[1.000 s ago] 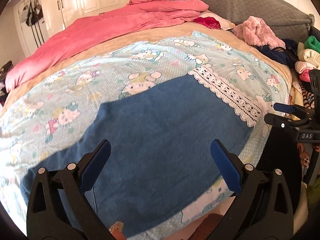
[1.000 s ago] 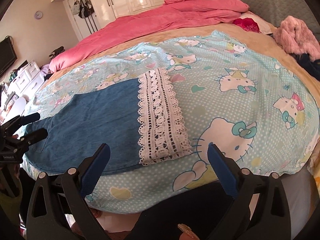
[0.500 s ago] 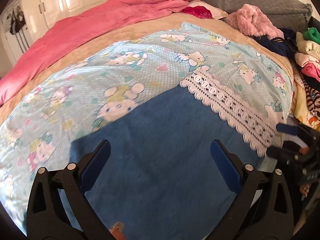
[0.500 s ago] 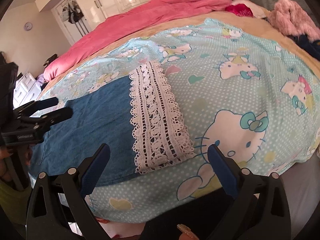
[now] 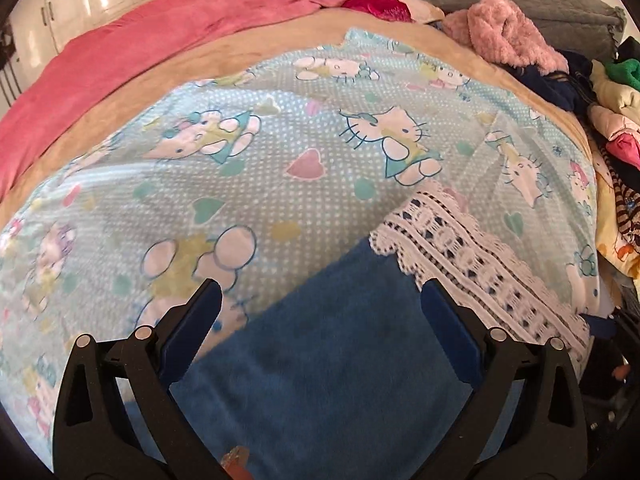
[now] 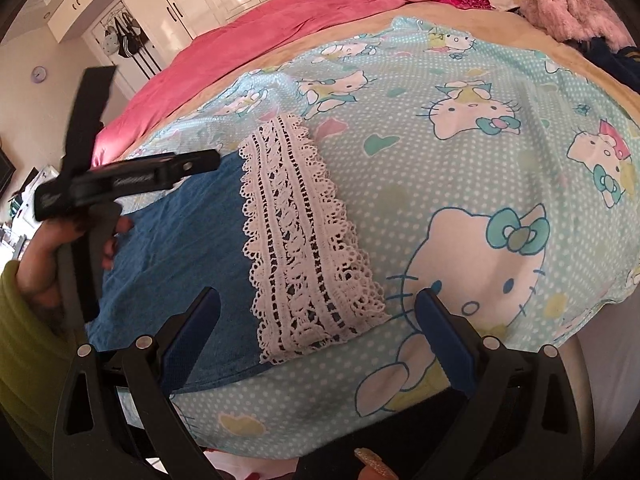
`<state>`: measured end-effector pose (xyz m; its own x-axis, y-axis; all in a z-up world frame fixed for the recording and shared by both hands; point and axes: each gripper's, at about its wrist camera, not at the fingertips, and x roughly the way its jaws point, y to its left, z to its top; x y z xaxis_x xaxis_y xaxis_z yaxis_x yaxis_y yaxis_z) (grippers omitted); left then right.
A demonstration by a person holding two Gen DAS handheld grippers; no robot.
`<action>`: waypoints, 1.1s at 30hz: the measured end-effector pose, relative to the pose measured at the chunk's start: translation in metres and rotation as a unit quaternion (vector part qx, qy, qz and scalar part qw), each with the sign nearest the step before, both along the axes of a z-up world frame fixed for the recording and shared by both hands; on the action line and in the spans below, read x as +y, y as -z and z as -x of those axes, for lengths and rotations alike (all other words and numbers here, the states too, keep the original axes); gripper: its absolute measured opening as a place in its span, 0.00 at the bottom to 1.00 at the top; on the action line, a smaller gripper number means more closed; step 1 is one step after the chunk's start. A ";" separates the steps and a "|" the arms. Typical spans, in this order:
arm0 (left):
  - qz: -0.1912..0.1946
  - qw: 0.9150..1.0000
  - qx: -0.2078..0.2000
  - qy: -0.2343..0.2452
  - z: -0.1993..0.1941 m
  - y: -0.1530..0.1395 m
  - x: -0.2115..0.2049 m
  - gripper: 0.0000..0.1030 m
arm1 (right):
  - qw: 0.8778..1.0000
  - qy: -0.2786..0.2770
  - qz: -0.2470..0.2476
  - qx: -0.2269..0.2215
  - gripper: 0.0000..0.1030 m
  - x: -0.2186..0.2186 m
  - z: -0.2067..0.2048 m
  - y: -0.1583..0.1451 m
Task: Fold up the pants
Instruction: 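Grasp the white lace-edged hem of the denim pants with the left tool, then lift the lace hem with the left tool and fold it over the denim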
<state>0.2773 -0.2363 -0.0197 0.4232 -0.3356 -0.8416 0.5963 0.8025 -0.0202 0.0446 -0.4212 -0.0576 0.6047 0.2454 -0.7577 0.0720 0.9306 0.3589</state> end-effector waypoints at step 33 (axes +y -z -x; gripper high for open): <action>0.129 0.987 0.077 0.049 -0.008 0.004 -0.012 0.10 | 0.990 -0.070 -0.096 -0.072 0.25 0.012 -0.013 -0.010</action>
